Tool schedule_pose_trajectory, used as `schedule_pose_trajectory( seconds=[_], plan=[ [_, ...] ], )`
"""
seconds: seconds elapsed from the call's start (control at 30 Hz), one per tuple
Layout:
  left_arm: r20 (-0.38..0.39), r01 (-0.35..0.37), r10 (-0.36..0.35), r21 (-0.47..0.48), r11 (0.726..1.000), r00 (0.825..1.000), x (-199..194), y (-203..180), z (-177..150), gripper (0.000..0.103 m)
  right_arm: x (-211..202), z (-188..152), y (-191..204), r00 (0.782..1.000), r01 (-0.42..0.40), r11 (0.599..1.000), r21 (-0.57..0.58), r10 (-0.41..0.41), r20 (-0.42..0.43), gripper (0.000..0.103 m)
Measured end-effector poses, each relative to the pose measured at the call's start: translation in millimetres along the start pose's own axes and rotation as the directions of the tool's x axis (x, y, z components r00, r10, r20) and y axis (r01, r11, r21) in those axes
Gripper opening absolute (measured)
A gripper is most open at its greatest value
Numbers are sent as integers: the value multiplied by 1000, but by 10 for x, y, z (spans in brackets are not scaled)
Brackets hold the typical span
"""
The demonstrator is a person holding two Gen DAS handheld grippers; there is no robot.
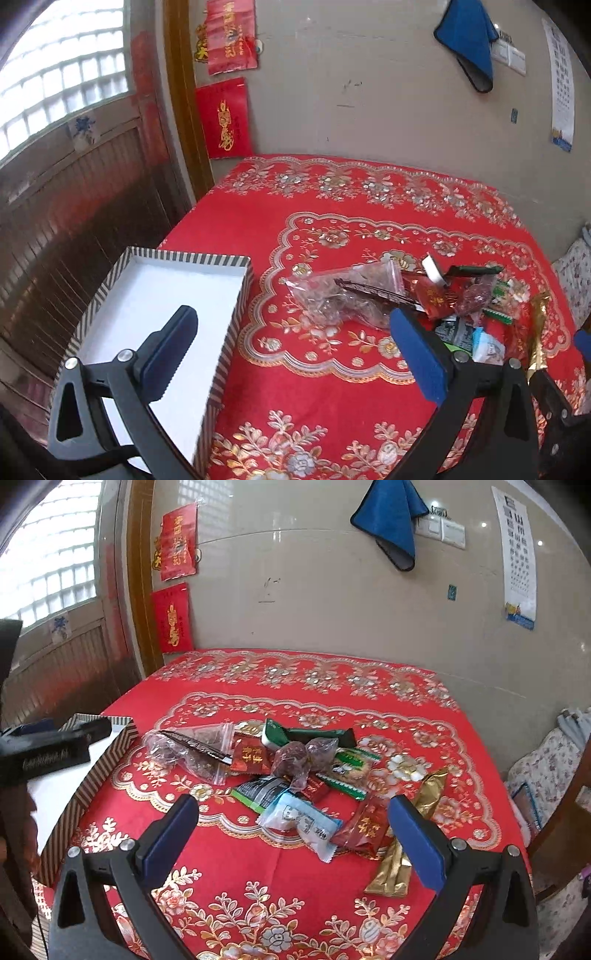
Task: Organize snacks
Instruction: 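Move the left tool to the dark chocolate bar while the right tool approaches the wrapped dates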
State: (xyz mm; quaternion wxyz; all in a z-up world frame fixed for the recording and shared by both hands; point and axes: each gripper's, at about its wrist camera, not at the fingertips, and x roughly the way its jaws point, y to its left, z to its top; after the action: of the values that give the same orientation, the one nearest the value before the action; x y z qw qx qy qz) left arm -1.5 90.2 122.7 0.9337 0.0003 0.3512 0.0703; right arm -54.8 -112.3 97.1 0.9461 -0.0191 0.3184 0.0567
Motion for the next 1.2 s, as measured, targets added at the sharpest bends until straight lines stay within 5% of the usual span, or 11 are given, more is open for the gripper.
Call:
schedule_pose_trajectory(
  seconds=[0.53,0.83,1.2],
  plan=[
    [-158,34,-35,-6,999,987,536,-476,0,103,149,-75,-119,998,-47,998,30,48,-37,102],
    [-226,29,-59,-135,990,972,827,-607,57,103,265,-26,-310,996,-70,997,42,72,-48,102],
    [-288,5,-46,-142,990,956,1099,-795,116,103,760,346,-588,966,-196,948,249,231,-117,102]
  ],
)
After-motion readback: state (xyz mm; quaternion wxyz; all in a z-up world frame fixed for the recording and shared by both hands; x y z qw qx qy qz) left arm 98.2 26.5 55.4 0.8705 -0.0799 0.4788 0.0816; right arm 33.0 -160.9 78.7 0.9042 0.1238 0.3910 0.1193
